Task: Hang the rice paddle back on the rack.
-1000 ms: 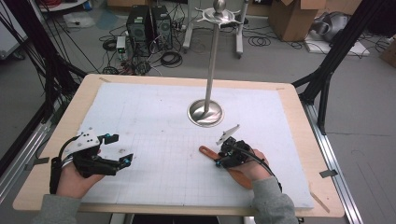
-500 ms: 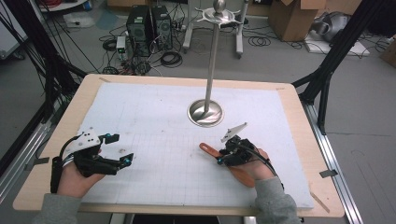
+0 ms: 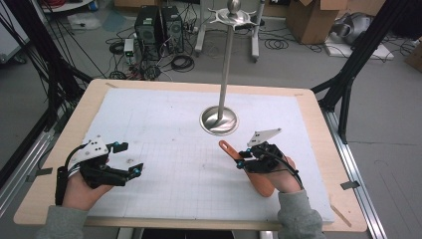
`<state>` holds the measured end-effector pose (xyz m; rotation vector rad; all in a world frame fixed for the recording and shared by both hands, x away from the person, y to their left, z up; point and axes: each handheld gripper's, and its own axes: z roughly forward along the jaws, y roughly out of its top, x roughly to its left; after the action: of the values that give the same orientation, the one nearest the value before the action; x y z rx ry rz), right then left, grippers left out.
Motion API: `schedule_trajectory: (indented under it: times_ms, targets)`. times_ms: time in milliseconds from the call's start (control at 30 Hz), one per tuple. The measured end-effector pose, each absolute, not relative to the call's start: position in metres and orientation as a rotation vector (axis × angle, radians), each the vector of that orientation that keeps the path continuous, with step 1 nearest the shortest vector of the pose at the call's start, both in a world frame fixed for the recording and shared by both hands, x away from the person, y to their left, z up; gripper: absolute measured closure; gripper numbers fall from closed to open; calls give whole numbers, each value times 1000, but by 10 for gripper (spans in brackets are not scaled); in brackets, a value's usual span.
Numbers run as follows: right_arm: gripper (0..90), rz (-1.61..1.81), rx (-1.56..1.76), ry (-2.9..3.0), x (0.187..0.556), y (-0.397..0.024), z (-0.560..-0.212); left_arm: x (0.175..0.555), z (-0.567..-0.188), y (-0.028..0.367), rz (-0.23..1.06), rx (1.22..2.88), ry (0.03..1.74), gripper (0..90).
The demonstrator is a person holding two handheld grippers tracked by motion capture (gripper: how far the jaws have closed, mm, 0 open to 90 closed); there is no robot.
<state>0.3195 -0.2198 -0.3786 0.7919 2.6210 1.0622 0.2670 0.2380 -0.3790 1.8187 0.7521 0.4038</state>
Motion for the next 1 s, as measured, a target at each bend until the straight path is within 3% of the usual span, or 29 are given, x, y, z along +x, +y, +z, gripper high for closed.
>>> schedule_trajectory:
  times_ms: [1000]
  targets:
    - [645,1330,829,2347,307,-254,-348,268,-380,237,404,1824,750,88]
